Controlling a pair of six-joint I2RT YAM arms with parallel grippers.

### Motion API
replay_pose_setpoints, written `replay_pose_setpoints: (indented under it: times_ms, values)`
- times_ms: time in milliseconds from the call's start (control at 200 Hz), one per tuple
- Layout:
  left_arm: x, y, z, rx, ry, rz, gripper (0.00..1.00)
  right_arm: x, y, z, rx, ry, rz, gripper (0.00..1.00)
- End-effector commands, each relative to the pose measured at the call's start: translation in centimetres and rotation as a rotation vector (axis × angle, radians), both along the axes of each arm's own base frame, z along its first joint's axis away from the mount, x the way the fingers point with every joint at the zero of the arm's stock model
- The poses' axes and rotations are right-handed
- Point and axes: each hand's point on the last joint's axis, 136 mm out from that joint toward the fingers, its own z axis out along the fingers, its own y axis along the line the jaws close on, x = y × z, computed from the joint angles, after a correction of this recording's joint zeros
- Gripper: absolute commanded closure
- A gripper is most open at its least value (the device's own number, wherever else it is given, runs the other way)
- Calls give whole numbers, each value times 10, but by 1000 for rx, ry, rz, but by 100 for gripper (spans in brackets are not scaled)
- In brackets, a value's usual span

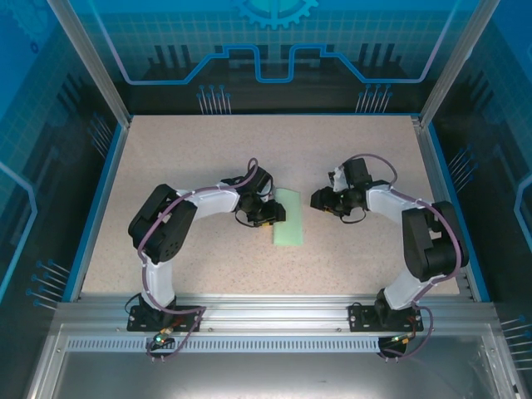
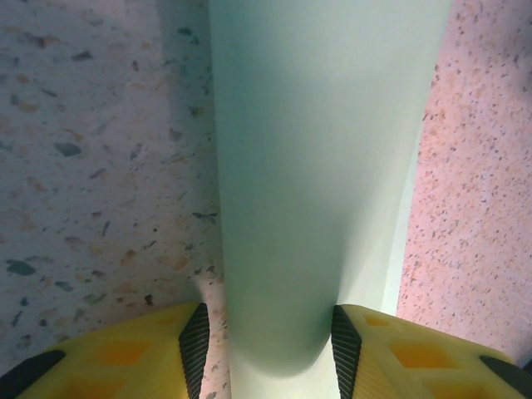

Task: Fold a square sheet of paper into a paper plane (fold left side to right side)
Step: First fold in half a square sheet of paper at the center of the table.

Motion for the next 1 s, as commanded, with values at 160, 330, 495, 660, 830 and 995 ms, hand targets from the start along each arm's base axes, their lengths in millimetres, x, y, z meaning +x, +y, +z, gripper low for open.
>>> replay_pose_setpoints:
  times_ms: [160,330,495,660,830,995]
  values:
    - [-2,-3,-6,35,24,-8,51,-32,-17,-34,-82,123,9,53]
    - [-1,-5,-7,36,39,0,49,-35,-15,-41,-77,145,21,59]
    - [0,-6,-9,46,61,10,48,-36,-15,-46,-80,159,25,61]
    - [0,-8,-12,52,73,9,47,-37,-14,-47,-80,162,28,61]
    - [0,-7,-16,60,91,25,45,-38,-11,-47,-80,163,32,61]
    - [0,-6,-21,77,120,43,43,-38,-8,-45,-69,157,41,61]
